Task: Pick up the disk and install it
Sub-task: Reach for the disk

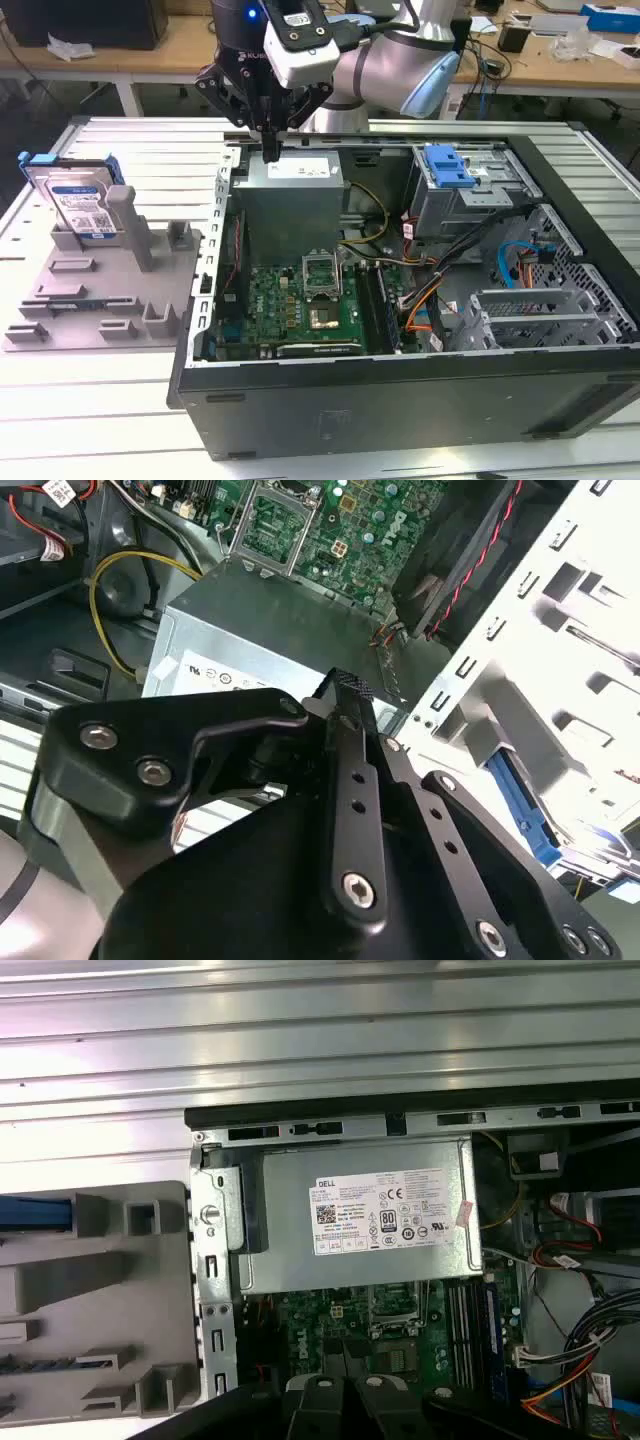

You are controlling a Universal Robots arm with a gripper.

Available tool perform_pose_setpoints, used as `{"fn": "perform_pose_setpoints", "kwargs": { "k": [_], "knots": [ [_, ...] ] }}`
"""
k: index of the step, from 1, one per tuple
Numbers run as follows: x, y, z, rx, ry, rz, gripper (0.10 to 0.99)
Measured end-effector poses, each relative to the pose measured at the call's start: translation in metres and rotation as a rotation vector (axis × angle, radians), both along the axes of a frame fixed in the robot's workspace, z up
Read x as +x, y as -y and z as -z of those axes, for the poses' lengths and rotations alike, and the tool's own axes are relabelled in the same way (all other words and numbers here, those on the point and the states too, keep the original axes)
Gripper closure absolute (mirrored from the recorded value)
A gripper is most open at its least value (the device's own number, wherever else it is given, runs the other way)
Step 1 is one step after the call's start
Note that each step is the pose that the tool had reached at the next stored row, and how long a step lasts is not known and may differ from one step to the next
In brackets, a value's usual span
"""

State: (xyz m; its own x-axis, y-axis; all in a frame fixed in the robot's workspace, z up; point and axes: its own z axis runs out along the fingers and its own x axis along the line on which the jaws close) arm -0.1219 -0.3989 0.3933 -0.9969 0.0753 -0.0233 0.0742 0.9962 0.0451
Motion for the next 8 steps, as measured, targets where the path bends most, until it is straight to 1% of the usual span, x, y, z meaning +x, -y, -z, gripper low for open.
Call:
{"fn": "perform_pose_setpoints", "kwargs": {
  "k": [8],
  "knots": [
    [-0.0003, 0.0, 0.0, 0.0, 0.0001, 0.0, 0.98]
  ]
}}
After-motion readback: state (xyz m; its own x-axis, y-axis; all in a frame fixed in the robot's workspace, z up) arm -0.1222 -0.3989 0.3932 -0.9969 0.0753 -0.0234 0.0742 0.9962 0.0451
